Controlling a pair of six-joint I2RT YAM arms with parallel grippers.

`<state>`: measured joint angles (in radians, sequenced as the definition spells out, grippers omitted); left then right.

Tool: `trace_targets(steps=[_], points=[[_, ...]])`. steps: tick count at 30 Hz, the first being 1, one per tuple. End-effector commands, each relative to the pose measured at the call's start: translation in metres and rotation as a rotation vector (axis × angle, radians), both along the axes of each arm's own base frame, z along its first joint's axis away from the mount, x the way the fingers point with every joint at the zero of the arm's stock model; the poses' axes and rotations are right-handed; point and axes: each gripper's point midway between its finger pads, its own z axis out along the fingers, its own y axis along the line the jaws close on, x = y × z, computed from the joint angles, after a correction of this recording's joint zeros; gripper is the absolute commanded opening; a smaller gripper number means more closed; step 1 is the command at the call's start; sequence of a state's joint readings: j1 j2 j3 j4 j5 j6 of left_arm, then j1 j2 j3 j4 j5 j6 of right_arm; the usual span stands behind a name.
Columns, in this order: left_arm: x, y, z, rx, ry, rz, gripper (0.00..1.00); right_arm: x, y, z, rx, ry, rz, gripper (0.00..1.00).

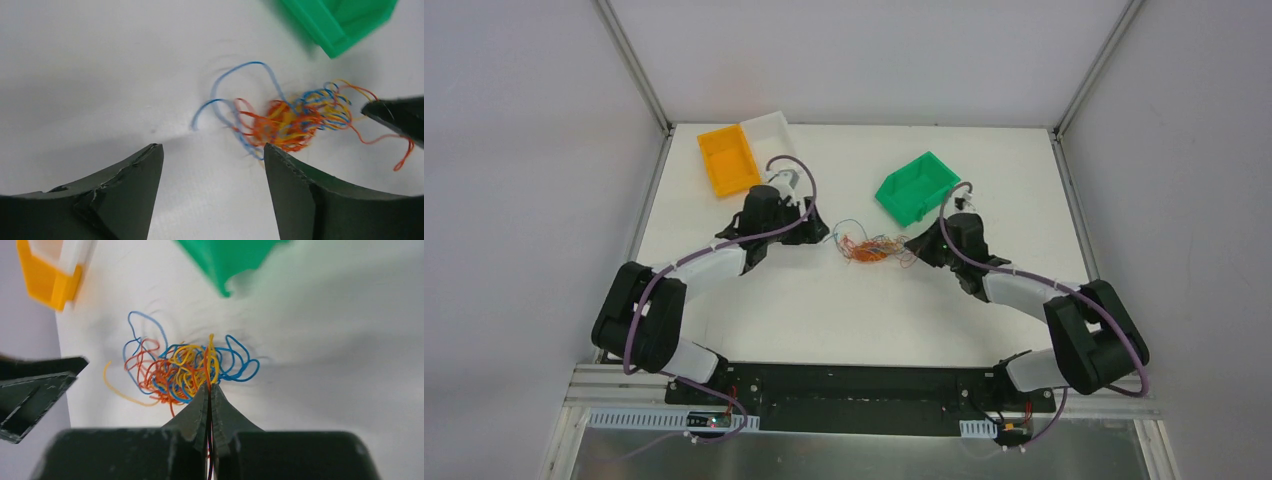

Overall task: Untangle the cables
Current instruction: Untie the cable.

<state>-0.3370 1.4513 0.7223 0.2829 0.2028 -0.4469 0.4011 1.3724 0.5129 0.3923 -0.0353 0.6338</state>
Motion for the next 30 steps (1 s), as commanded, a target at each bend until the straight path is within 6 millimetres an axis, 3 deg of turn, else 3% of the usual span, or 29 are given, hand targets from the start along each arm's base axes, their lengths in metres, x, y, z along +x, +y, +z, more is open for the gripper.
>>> trace_targets(steps=[1,4,7,13,15,23,25,27,28,30], points=[[-0.020,-0.077,0.031,0.041,-0.179,-0.360,0.78,-0.001,0.063,0.039,0.040,-0.133,0.271,0.00],[-0.032,-0.103,0.028,0.061,-0.185,-0.471,0.78,-0.002,0.070,0.037,0.049,-0.121,0.292,0.02],[-0.036,-0.116,0.022,0.060,-0.162,-0.534,0.76,-0.002,0.072,0.035,0.054,-0.113,0.296,0.02],[-0.029,-0.116,-0.008,0.198,-0.045,-0.532,0.68,-0.001,0.073,0.033,0.062,-0.101,0.293,0.02],[-0.031,-0.120,-0.013,0.205,-0.028,-0.555,0.63,-0.001,0.073,0.032,0.061,-0.095,0.289,0.02],[-0.043,-0.137,-0.042,0.209,0.136,-0.669,0.57,0.001,0.070,0.028,0.047,-0.080,0.272,0.02],[-0.045,-0.141,-0.041,0.193,0.145,-0.687,0.41,0.001,0.069,0.028,0.041,-0.080,0.265,0.02],[-0.045,-0.142,-0.040,0.185,0.145,-0.691,0.11,0.003,0.067,0.028,0.032,-0.084,0.256,0.04],[-0.045,-0.143,-0.038,0.180,0.143,-0.690,0.00,0.004,0.066,0.029,0.028,-0.088,0.252,0.05],[-0.045,-0.143,-0.037,0.171,0.148,-0.682,0.00,0.004,0.063,0.030,0.019,-0.092,0.241,0.10]])
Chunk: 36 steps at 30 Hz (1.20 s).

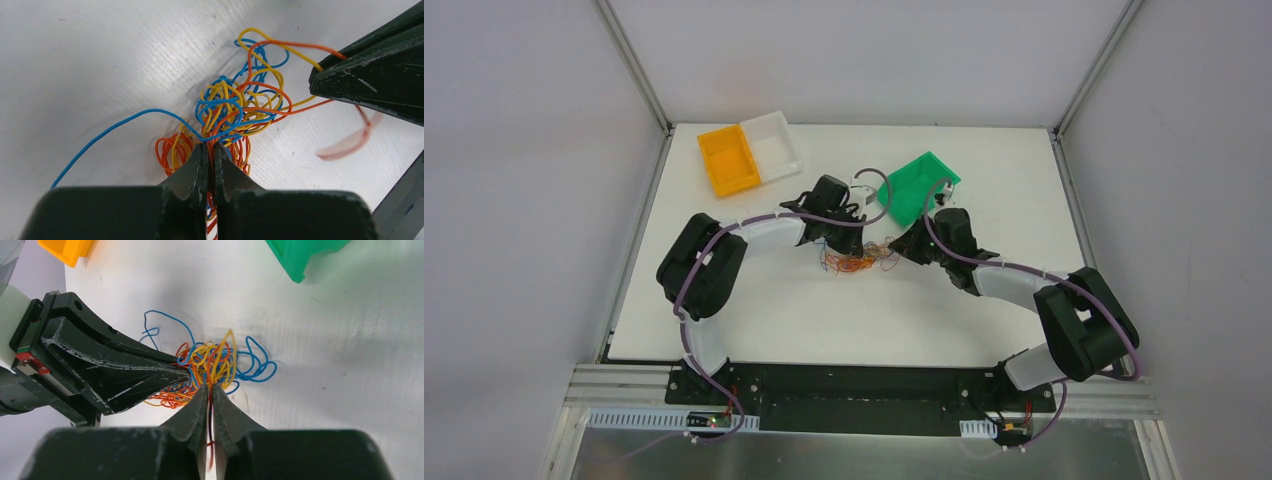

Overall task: Untangle the cables
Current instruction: Untie the cable.

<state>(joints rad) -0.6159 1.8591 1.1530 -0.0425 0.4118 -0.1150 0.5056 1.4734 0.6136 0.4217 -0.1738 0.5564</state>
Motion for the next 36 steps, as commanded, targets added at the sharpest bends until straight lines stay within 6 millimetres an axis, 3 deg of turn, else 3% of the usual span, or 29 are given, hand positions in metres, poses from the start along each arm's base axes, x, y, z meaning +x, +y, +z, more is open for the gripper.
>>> trace_targets(steps=[1,3,5,11,17,21,24,31,36], points=[[-0.005,-0.007,0.013,-0.029,0.020,-0.029,0.00,0.015,-0.002,0.019,-0.002,-0.066,-0.030,0.19],[-0.004,-0.007,0.016,-0.067,0.040,-0.015,0.00,0.017,-0.006,0.019,-0.012,-0.070,-0.051,0.40],[-0.003,-0.006,0.023,-0.144,0.078,0.003,0.00,0.018,-0.013,0.018,-0.024,-0.076,-0.081,0.55],[0.023,0.015,0.054,-0.467,0.161,0.128,0.00,0.024,-0.050,0.018,-0.050,-0.097,-0.246,0.66],[0.027,0.019,0.065,-0.587,0.227,0.173,0.00,0.023,-0.063,0.022,-0.004,-0.133,-0.310,0.74],[0.034,0.023,0.079,-0.680,0.280,0.251,0.00,0.021,-0.059,0.025,0.026,-0.149,-0.285,0.81],[0.039,0.023,0.088,-0.733,0.315,0.325,0.00,0.016,-0.043,0.037,0.110,-0.194,-0.206,0.82],[0.053,0.019,0.115,-0.947,0.386,0.419,0.00,-0.002,-0.004,0.060,0.304,-0.273,-0.007,0.77],[0.050,0.006,0.126,-0.992,0.403,0.398,0.00,-0.006,0.012,0.066,0.391,-0.261,0.070,0.74]])
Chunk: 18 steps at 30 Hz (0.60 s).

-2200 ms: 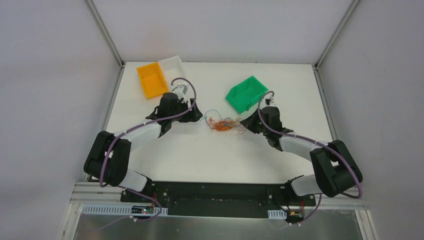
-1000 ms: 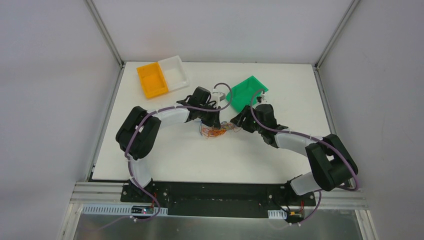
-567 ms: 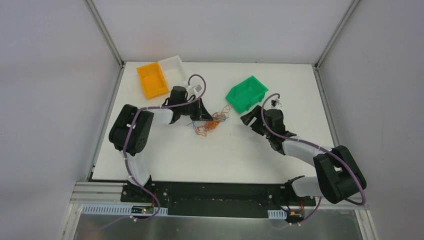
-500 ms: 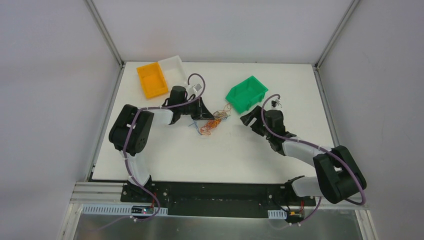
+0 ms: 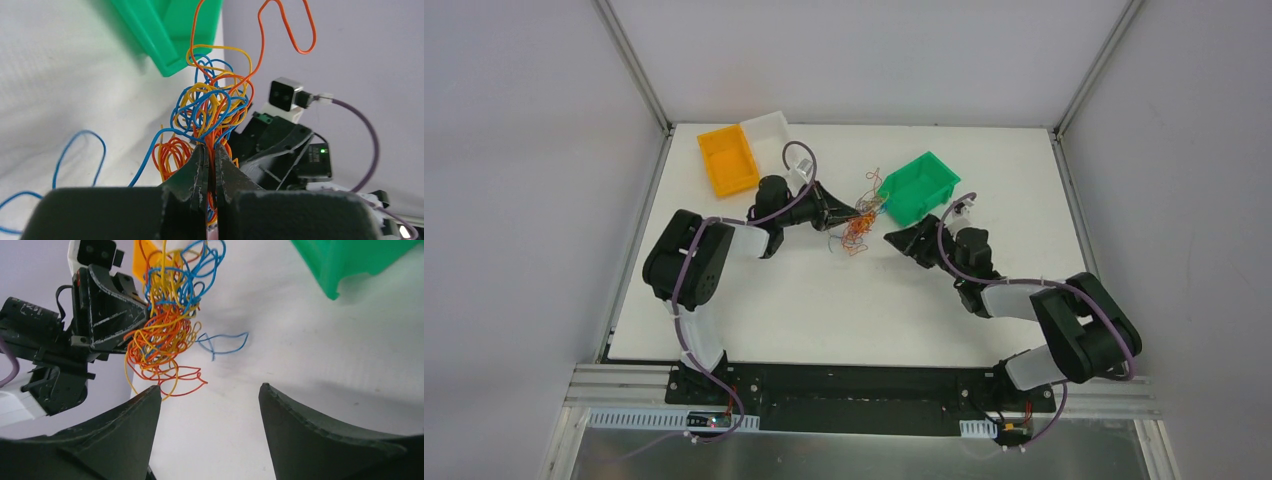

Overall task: Untangle the cables
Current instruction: Untie the cable.

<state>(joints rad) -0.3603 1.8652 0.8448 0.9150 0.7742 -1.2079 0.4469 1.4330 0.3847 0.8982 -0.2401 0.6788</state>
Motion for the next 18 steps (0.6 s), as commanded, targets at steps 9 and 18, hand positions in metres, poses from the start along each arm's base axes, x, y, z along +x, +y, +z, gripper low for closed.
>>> trace_targets(steps=[9,18], points=[[-0.021,-0.040,0.034,-0.088,-0.077,-0.056,0.00,-0.016,0.033,0.068,0.233,-0.189,0.209,0.73],[-0.024,-0.041,0.040,-0.046,-0.125,-0.058,0.00,-0.013,0.028,0.065,0.230,-0.160,0.185,0.13]])
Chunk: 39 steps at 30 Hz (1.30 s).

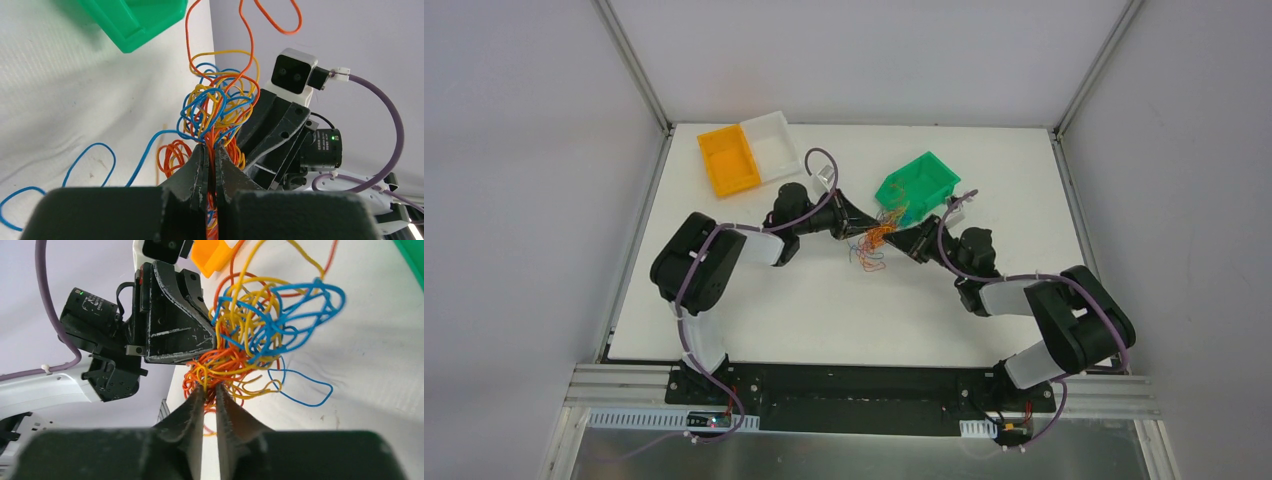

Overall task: Untangle the cables
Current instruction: Untie the cable.

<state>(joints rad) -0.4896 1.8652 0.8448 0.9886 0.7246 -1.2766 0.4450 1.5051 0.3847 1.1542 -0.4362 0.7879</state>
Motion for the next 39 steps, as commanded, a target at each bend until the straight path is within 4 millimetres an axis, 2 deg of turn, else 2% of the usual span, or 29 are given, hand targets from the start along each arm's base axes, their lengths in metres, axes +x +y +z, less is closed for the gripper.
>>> trace_targets(steps=[1,4,5,9,11,16,19,23,25,26,29,30,31,33,34,35,39], points=[[0.007,0.008,0.026,0.021,-0.123,0.020,0.00,0.003,-0.004,0.026,0.047,-0.075,-0.013,0.09],[0.009,0.026,0.024,0.093,-0.141,0.048,0.00,0.014,-0.023,0.014,0.015,-0.025,-0.112,0.05],[0.010,0.035,0.021,0.123,-0.145,0.065,0.00,0.020,-0.033,0.006,-0.012,0.010,-0.168,0.00],[0.017,0.086,0.006,0.272,-0.149,0.173,0.00,0.036,-0.082,-0.033,-0.144,0.183,-0.406,0.00],[0.014,0.108,-0.004,0.383,-0.162,0.205,0.00,0.038,-0.103,-0.043,-0.197,0.234,-0.499,0.00],[-0.002,0.143,-0.027,0.628,-0.186,0.233,0.00,0.039,-0.133,-0.039,-0.249,0.224,-0.633,0.00],[-0.008,0.164,-0.037,0.740,-0.191,0.274,0.00,0.034,-0.168,-0.041,-0.319,0.246,-0.793,0.00],[-0.011,0.213,-0.055,0.948,-0.136,0.447,0.00,0.022,-0.209,-0.033,-0.357,0.240,-0.996,0.00],[-0.017,0.217,-0.060,0.975,-0.150,0.434,0.00,0.020,-0.214,-0.027,-0.338,0.215,-1.020,0.00],[-0.019,0.212,-0.061,0.963,-0.179,0.392,0.00,0.020,-0.209,-0.024,-0.329,0.194,-0.993,0.00],[-0.023,0.187,-0.059,0.879,-0.265,0.258,0.00,0.027,-0.166,-0.009,-0.313,0.101,-0.757,0.01],[-0.024,0.178,-0.058,0.841,-0.281,0.223,0.00,0.028,-0.150,-0.005,-0.328,0.063,-0.676,0.09],[-0.025,0.168,-0.056,0.795,-0.304,0.191,0.00,0.028,-0.133,-0.002,-0.339,0.036,-0.601,0.21],[-0.030,0.148,-0.050,0.707,-0.363,0.124,0.00,0.025,-0.100,0.001,-0.387,-0.032,-0.477,0.52],[-0.033,0.141,-0.049,0.689,-0.389,0.099,0.00,0.022,-0.085,0.002,-0.418,-0.058,-0.428,0.64],[-0.036,0.134,-0.048,0.678,-0.415,0.074,0.00,0.019,-0.071,0.002,-0.449,-0.087,-0.375,0.69],[-0.047,0.111,-0.035,0.618,-0.502,-0.019,0.01,0.008,-0.013,-0.007,-0.479,-0.121,-0.133,0.74]])
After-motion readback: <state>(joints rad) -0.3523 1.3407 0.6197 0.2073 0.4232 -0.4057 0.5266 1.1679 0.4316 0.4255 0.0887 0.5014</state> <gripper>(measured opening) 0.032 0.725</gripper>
